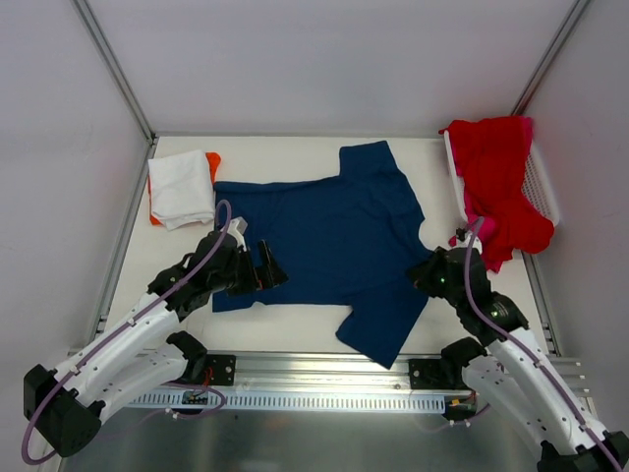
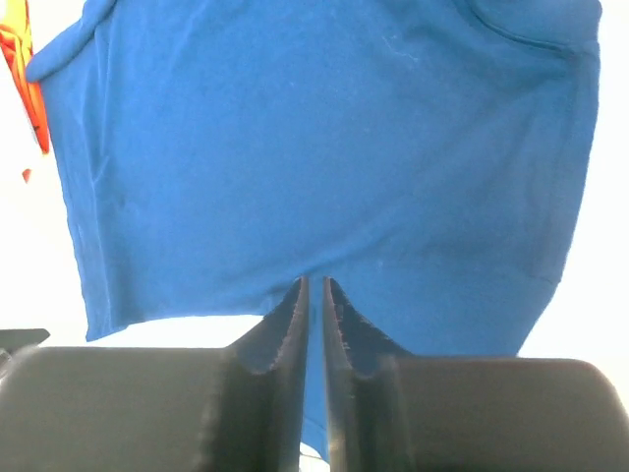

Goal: Fold and stack the t-shirts
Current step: Flatten the tshirt out

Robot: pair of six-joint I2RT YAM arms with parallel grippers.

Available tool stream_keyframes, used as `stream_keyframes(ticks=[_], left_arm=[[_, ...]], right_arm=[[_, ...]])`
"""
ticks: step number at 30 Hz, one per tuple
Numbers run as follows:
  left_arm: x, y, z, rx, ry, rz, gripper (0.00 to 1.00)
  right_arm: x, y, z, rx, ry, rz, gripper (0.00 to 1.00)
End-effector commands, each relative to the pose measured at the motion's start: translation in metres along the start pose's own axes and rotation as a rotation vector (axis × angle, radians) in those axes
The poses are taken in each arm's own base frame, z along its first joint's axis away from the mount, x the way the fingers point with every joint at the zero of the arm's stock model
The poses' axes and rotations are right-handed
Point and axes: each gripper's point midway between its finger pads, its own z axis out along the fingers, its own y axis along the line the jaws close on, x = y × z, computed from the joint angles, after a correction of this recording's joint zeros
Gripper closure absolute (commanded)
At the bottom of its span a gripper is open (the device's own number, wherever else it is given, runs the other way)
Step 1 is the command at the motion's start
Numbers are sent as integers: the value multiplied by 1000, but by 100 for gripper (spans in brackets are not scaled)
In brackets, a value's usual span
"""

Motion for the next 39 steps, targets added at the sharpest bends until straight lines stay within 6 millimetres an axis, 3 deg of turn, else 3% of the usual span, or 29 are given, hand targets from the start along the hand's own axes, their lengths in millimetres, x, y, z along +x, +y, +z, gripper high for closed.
stream_keyframes(ticks=[1, 2, 5, 6, 7, 11, 15, 18, 22, 27, 32, 35, 39], left_arm=[[10, 9, -6, -28, 33, 49, 1], [12, 14, -6, -40, 34, 53, 1], [24, 35, -10, -104, 46, 49, 1], [33, 45, -9, -129, 61, 39, 1], [38, 54, -11, -158, 64, 27, 1], [51, 55, -20, -166, 46, 14, 1], [66, 72, -12, -244, 74, -13, 1], [78, 84, -6, -316, 105, -25, 1], [91, 92, -3, -357, 127, -3, 1], [100, 105, -1, -390, 128, -8, 1], [104, 111, 0, -408, 130, -12, 1], [106, 114, 1, -413, 127, -18, 1], [105, 114, 2, -405, 116, -24, 1]], right_arm=[[11, -22, -19, 75, 37, -36, 85], [11, -21, -24, 56, 29, -43, 81], [19, -31, -38, 52, 37, -83, 35], [26, -40, -43, 70, 58, -91, 10], [30, -43, -47, 62, 59, -92, 2], [51, -33, -59, -76, 89, 0, 0], [80, -53, -63, 0, 189, 102, 1], [98, -52, -56, -2, 276, 141, 1], [123, -77, -49, 76, 336, 167, 1], [135, -85, -40, 99, 336, 273, 1], [155, -88, -35, 143, 442, 300, 1], [157, -87, -34, 177, 469, 316, 1], [140, -81, -40, 224, 447, 284, 1]])
